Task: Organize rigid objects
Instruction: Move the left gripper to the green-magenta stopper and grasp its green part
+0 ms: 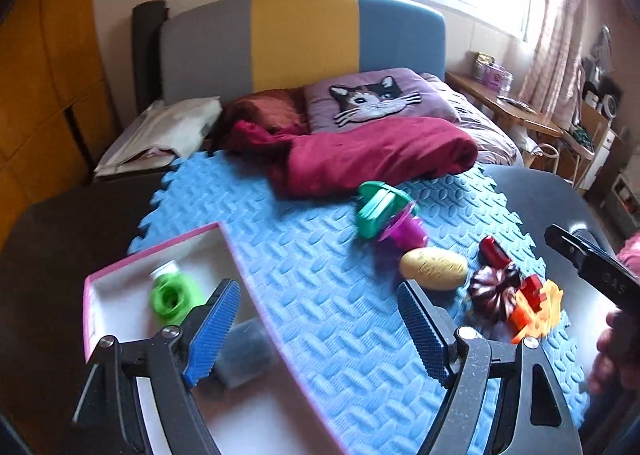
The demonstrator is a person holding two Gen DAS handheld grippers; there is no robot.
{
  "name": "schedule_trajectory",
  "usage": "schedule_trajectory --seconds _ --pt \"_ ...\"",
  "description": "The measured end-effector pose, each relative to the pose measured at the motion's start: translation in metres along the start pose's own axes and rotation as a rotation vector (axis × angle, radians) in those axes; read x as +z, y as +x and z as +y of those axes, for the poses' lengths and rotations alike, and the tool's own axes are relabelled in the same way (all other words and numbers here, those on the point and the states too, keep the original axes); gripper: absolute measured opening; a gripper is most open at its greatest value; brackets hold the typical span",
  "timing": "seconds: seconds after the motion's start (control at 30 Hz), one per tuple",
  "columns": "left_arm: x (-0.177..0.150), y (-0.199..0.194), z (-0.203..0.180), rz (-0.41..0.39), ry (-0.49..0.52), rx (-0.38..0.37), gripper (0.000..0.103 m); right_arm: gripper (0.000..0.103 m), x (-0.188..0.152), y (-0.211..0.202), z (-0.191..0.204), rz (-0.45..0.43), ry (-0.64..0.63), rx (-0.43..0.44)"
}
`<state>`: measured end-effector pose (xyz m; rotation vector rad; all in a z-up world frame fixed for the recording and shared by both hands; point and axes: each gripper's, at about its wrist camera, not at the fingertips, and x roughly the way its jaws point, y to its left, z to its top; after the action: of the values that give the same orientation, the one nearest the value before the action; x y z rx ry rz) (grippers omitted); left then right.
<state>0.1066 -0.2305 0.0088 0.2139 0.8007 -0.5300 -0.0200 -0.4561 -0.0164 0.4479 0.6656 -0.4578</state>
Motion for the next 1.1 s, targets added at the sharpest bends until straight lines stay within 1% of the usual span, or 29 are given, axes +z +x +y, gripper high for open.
schedule_trajectory --seconds 0.1,0.17,0.33,0.43,0.5,0.53,0.6,0.7,0.77,0.8,0.83,0.87,0.97,1.03,1.07,1.1 --pt "0.010 0.015 -0.013 0.011 0.030 -0.048 0.077 0.076 0.002 0.000 -0.012 0.008 0.064 0.022" --pt "0.017 0.026 -0.021 0.018 0.046 -0.057 0.074 0.076 0.003 0.001 -0.017 0.020 0.097 0.032" --pt "0.035 0.050 -0.030 0.017 0.063 -0.052 0.073 0.076 0.002 0.004 -0.017 0.041 0.101 0.037" --pt "0.052 0.069 -0.024 0.040 0.018 -0.040 0.073 0.076 0.001 0.005 -0.014 0.048 0.095 0.048" --pt "0.062 0.085 -0.020 0.059 0.007 0.001 0.061 0.076 0.001 0.004 -0.013 0.050 0.092 0.056" --pt "0.067 0.095 -0.019 0.081 0.022 0.009 0.060 0.076 0.001 0.004 -0.013 0.051 0.091 0.060" --pt "0.072 0.110 -0.020 0.116 0.045 -0.022 0.055 0.076 0.001 0.005 -0.012 0.059 0.091 0.070" --pt "0.076 0.124 -0.029 0.129 0.109 -0.048 0.055 0.076 0.001 0.006 -0.011 0.069 0.090 0.077" --pt "0.076 0.131 -0.035 0.140 0.140 -0.080 0.055 0.076 0.000 0.007 -0.011 0.076 0.091 0.078" --pt "0.076 0.137 -0.040 0.156 0.175 -0.087 0.055 0.076 0.000 0.007 -0.011 0.082 0.092 0.080" --pt "0.075 0.141 -0.043 0.158 0.192 -0.079 0.055 0.076 0.000 0.008 -0.011 0.083 0.094 0.080" --pt "0.075 0.145 -0.045 0.166 0.205 -0.089 0.055 0.076 0.000 0.008 -0.012 0.086 0.096 0.082" --pt "0.076 0.156 -0.047 0.188 0.205 -0.112 0.056 0.076 0.000 0.008 -0.012 0.087 0.098 0.086" --pt "0.081 0.160 -0.045 0.187 0.179 -0.135 0.056 0.076 0.000 0.008 -0.012 0.083 0.099 0.088" --pt "0.084 0.165 -0.043 0.200 0.156 -0.143 0.056 0.076 0.001 0.008 -0.012 0.083 0.098 0.088" --pt "0.084 0.169 -0.043 0.218 0.147 -0.151 0.053 0.076 0.001 0.008 -0.011 0.080 0.097 0.088"
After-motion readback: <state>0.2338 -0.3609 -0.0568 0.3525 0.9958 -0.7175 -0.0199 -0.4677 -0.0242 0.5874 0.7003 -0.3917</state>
